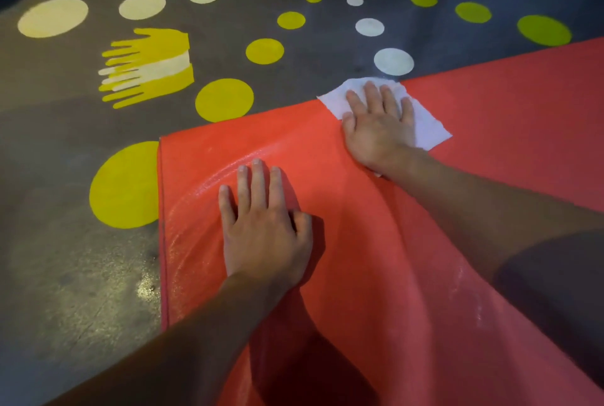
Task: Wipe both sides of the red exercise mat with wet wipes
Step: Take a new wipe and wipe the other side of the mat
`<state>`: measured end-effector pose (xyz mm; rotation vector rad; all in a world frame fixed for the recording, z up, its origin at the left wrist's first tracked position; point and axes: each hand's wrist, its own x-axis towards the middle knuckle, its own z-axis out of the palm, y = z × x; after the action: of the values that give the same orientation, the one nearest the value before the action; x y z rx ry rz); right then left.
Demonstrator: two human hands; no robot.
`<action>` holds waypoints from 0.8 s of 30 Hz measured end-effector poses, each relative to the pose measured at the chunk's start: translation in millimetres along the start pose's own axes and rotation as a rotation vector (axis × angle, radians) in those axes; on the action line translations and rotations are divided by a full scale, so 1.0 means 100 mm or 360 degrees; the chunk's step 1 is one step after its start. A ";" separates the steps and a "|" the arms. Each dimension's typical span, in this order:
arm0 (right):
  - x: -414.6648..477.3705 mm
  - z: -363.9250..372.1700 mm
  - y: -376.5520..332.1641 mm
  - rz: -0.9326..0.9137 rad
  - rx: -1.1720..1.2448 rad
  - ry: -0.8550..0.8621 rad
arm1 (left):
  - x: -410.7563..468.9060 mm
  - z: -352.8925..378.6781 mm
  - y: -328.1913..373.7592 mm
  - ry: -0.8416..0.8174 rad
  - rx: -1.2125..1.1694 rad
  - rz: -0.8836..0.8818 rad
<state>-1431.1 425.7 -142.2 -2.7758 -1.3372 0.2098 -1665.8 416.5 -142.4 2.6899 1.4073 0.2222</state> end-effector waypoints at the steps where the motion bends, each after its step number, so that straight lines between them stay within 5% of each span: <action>1: -0.04 0.02 -0.13 -0.0060 -0.0001 -0.0033 | 0.00 0.00 0.00 0.0010 0.0003 -0.0007; 5: -0.09 0.00 -0.13 -0.0541 0.0039 -0.0027 | 0.00 0.00 0.00 0.0029 0.0011 0.0001; 9: 0.08 0.01 -0.25 -0.0186 -0.0022 -0.0029 | -0.01 0.00 0.02 0.0050 0.0007 0.0013; 14: -0.14 0.03 -0.40 -0.0905 0.0018 -0.0097 | -0.01 0.01 0.00 0.0088 -0.0050 0.0001; 19: 0.01 0.04 -0.50 -0.0309 -0.0021 -0.0058 | -0.02 0.03 -0.01 0.0139 -0.0112 -0.0004; 24: -0.49 0.08 -0.49 -0.1014 -0.0093 -0.0040 | -0.03 0.02 -0.01 0.0247 -0.0262 -0.0008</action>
<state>-1500.0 418.1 -139.7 -2.2316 -2.1603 0.1706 -1668.5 414.4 -144.7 2.5826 1.3676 0.5322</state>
